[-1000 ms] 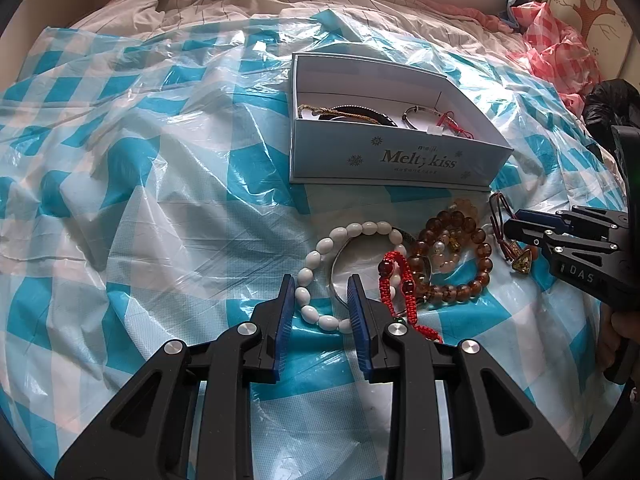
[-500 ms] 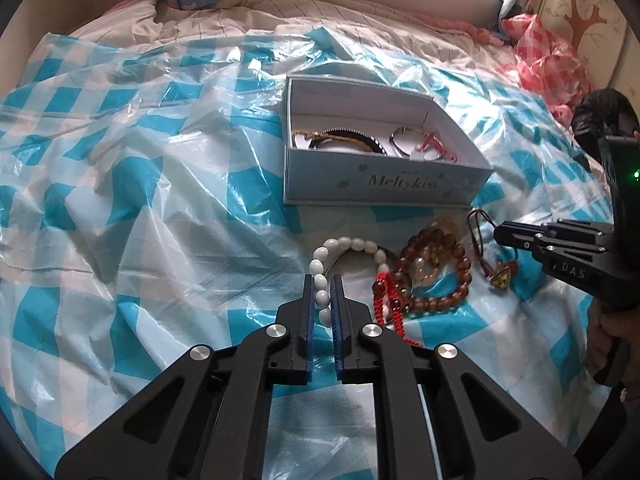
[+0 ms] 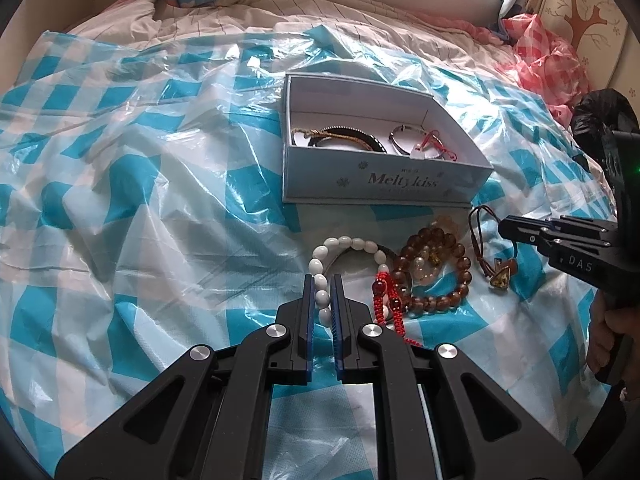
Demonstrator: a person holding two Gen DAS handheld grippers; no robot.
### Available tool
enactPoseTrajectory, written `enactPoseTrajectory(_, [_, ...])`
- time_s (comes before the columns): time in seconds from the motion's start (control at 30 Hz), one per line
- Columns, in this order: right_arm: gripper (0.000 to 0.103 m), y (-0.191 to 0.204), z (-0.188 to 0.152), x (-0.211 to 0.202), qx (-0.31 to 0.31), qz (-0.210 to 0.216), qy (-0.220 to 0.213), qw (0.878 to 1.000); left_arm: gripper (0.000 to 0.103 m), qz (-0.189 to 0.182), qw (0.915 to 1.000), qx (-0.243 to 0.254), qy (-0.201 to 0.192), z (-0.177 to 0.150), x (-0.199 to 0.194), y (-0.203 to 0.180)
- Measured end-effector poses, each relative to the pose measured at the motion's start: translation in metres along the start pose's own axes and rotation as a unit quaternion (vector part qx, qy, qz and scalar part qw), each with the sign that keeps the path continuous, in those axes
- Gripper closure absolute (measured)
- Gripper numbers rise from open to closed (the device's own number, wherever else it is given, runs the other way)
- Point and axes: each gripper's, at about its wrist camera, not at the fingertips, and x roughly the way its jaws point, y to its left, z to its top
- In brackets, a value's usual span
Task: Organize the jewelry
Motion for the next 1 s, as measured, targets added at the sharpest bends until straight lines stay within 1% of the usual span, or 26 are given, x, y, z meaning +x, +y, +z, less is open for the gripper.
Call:
enactPoseTrajectory(0.07, [0.093, 0.0, 0.0, 0.003, 0.001, 0.0, 0.006, 1.0, 0.096, 0.003, 1.0, 0.0, 0.003, -0.001, 0.002, 0.0])
enactPoseTrajectory(0.1, [0.091, -0.001, -0.001, 0.005, 0.002, -0.001, 0.011, 1.0, 0.096, 0.003, 1.0, -0.001, 0.005, -0.001, 0.003, 0.001])
enactPoseTrajectory(0.13, [0.077, -0.001, -0.002, 0.007, 0.003, -0.003, 0.013, 1.0, 0.096, 0.004, 1.0, -0.005, 0.006, -0.002, 0.004, 0.002])
enactPoseTrajectory(0.17, [0.067, -0.002, -0.002, 0.008, 0.003, -0.007, 0.012, 1.0, 0.095, 0.005, 0.9999, -0.007, 0.008, -0.001, 0.005, 0.003])
enactPoseTrajectory(0.3, [0.066, -0.001, -0.004, 0.011, -0.005, -0.02, 0.014, 1.0, 0.094, 0.011, 0.9998, -0.012, 0.011, -0.002, 0.008, 0.006])
enactPoseTrajectory(0.37, [0.066, 0.003, -0.006, 0.016, -0.021, -0.033, 0.018, 0.999, 0.085, 0.019, 0.9996, -0.016, 0.013, -0.003, 0.011, 0.008])
enactPoseTrajectory(0.43, [0.066, 0.009, -0.008, 0.017, -0.037, -0.046, 0.018, 0.998, 0.082, 0.023, 0.9994, -0.022, 0.013, -0.004, 0.014, 0.01])
enactPoseTrajectory(0.47, [0.069, 0.011, -0.009, 0.017, -0.044, -0.051, 0.018, 0.998, 0.082, 0.023, 0.9994, -0.022, 0.014, -0.004, 0.014, 0.01])
enactPoseTrajectory(0.5, [0.073, 0.013, -0.01, 0.017, -0.049, -0.045, 0.019, 0.998, 0.082, 0.023, 0.9994, -0.022, 0.014, -0.004, 0.014, 0.011])
enactPoseTrajectory(0.53, [0.083, 0.013, -0.01, 0.017, -0.049, -0.042, 0.019, 0.998, 0.082, 0.023, 0.9995, -0.02, 0.014, -0.004, 0.014, 0.01])
enactPoseTrajectory(0.57, [0.092, 0.013, -0.011, 0.017, -0.05, -0.041, 0.02, 0.998, 0.086, 0.023, 0.9995, -0.016, 0.014, -0.004, 0.014, 0.01])
enactPoseTrajectory(0.63, [0.097, 0.009, -0.01, 0.016, -0.033, -0.024, 0.02, 0.999, 0.096, 0.017, 0.9997, -0.008, 0.014, -0.004, 0.013, 0.007])
enactPoseTrajectory(0.7, [0.098, 0.002, -0.009, 0.013, -0.011, -0.003, 0.02, 1.0, 0.096, 0.015, 0.9998, -0.005, 0.01, -0.003, 0.009, 0.004])
enactPoseTrajectory(0.8, [0.099, -0.004, -0.007, 0.007, 0.014, 0.025, 0.017, 0.999, 0.096, 0.0, 0.9999, -0.014, 0.002, -0.001, 0.0, 0.005])
enactPoseTrajectory(1.0, [0.099, -0.004, -0.005, -0.01, 0.038, 0.068, 0.004, 0.997, 0.096, -0.043, 0.998, -0.039, -0.024, 0.005, -0.019, 0.008])
